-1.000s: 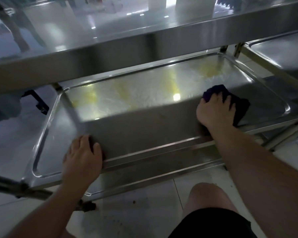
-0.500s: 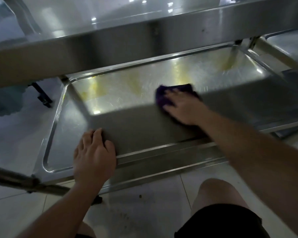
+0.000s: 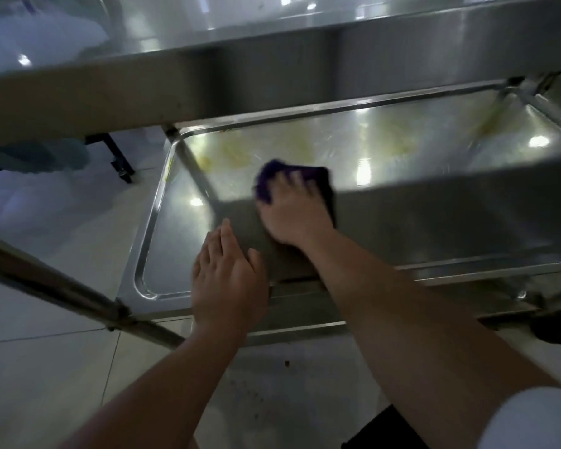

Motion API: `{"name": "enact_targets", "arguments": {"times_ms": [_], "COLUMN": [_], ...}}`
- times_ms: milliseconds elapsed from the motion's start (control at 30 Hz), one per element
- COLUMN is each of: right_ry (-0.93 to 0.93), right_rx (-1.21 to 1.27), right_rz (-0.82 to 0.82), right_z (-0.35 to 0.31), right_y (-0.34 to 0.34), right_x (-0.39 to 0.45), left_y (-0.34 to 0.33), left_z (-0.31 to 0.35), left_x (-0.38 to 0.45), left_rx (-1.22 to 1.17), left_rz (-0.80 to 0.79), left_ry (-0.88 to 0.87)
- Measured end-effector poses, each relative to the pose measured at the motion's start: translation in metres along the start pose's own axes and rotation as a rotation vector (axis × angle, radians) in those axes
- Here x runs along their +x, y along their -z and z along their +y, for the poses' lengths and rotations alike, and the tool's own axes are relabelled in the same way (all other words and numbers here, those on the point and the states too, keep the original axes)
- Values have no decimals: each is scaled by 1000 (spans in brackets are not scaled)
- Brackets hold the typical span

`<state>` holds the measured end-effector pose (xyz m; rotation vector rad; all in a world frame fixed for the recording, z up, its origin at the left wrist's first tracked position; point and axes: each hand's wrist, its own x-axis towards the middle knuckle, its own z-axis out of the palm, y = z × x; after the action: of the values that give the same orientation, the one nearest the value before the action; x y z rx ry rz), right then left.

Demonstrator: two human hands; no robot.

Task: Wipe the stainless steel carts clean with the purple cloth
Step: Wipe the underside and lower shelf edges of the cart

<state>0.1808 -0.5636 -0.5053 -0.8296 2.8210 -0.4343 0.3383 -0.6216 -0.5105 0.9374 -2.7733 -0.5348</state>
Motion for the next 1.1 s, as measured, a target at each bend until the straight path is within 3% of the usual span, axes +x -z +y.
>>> {"name": "enact_targets", "arguments": {"times_ms": [100, 200, 267, 400, 500, 567, 733, 867, 967, 1100], "right_ry": [297, 292, 140, -356, -645, -705, -439, 222, 437, 271], "right_rx": [-39, -49, -31, -20, 39, 64, 61, -1, -49, -94], "right_rz": [-135, -132, -54, 140, 175, 168, 101, -89, -183, -108], "right_z": [-18, 20, 64, 140, 123, 84, -46, -118, -87, 24], "right_y": [-1, 11, 26, 48, 37, 25, -15, -36, -24, 9], "right_x": [-4, -14, -20, -35, -31, -20, 4, -1, -16, -46], "left_y": [-1, 0, 2, 11, 24, 33, 50, 39, 34, 33], "left_z": [-3, -6, -7, -12, -22, -35, -86, -92, -94, -99], "left_x": [0, 0, 0, 7, 21, 29, 30, 35, 34, 31], "left_rx": [-105, -150, -176, -326, -418, -402, -136, 0, 21, 71], "left_rz": [25, 52, 47, 10, -40, -80, 91, 34, 20, -6], "left_ry": [32, 18, 2, 39, 76, 98, 148, 206, 181, 75]}}
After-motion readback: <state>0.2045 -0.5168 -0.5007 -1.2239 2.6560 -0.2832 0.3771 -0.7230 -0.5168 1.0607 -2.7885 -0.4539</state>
